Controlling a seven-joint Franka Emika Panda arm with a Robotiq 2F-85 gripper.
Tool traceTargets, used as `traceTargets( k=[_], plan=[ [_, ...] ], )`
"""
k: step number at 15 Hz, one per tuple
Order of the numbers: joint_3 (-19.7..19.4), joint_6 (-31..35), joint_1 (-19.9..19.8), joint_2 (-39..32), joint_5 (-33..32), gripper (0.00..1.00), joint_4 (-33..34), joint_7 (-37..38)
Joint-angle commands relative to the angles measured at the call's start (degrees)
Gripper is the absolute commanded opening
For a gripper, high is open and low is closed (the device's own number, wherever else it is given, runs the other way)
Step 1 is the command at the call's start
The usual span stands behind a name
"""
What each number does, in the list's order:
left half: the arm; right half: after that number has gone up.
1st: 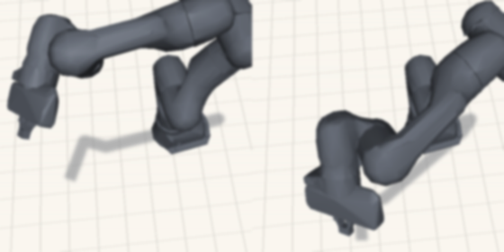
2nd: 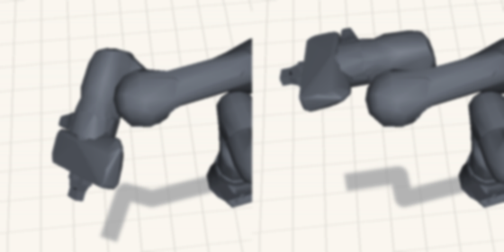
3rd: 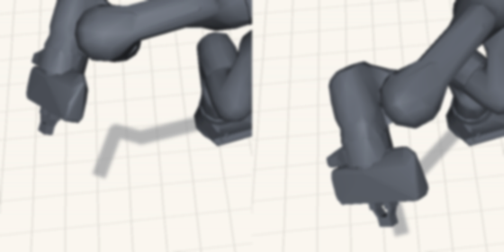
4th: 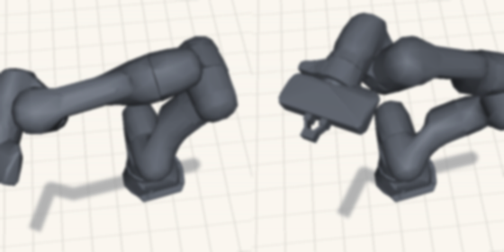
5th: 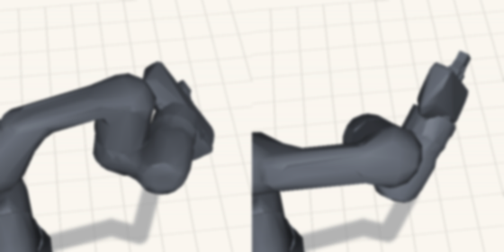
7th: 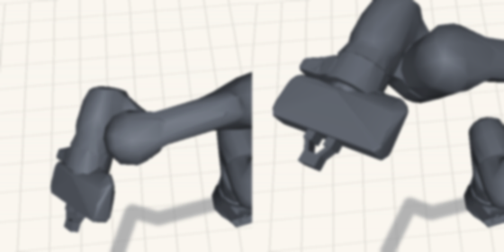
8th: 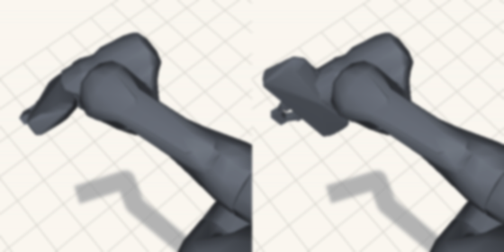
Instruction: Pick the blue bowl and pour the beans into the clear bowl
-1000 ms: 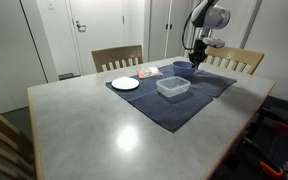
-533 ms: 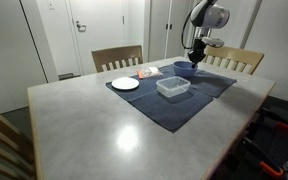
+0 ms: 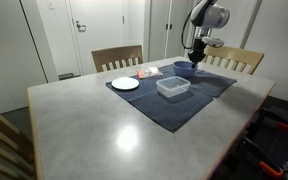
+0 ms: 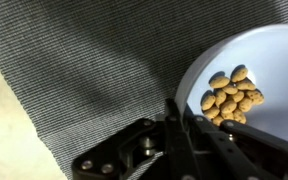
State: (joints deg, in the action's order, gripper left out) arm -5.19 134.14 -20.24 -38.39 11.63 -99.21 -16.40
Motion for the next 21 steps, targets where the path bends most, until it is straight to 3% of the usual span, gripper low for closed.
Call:
traceTargets(
  k=[1, 20, 21],
  plan=[
    [0.52, -2.39, -0.63, -0.40, -0.68, 0.01, 1.68, -0.16],
    [0.34, -11.25, 2.52, 1.82, -6.73, 0.01, 5.97, -0.13],
    [0.22, -8.71, 2.44, 0.55, -6.40, 0.05, 5.56, 0.16]
  ],
)
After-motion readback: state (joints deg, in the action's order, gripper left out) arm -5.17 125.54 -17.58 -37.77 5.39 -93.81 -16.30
